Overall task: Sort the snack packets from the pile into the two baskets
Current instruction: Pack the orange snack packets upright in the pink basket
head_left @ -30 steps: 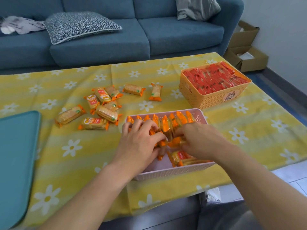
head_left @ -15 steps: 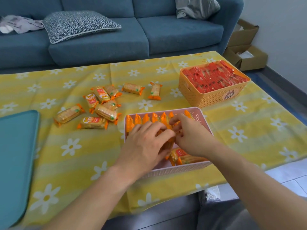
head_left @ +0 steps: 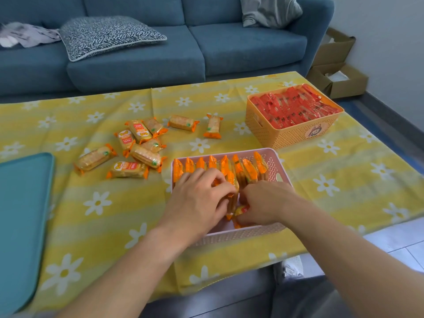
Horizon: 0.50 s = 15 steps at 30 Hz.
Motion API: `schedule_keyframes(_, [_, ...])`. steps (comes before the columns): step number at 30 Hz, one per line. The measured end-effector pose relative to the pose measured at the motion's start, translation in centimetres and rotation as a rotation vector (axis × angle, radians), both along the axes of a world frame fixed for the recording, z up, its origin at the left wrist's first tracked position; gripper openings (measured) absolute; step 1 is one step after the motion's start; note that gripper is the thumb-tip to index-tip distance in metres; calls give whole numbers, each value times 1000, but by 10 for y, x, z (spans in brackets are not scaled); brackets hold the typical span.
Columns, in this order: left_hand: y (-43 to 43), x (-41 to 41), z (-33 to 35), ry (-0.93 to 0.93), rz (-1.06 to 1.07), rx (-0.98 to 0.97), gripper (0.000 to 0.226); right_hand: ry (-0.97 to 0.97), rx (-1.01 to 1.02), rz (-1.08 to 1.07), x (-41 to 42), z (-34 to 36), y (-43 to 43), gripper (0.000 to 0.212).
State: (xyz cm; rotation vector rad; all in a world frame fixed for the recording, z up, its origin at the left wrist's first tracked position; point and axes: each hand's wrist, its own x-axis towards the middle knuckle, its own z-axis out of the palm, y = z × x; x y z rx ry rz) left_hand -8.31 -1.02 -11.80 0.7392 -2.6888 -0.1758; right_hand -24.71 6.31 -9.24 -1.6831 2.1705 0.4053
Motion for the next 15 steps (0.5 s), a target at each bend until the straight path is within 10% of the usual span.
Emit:
schedule_keyframes(5, [1,1,1,26,-8,-10,18,5,44,-94,9,-11,-5,79])
schedule_keyframes(15, [-1,0,0,66,2,17,24,10,-153,-90,4,0,4,39])
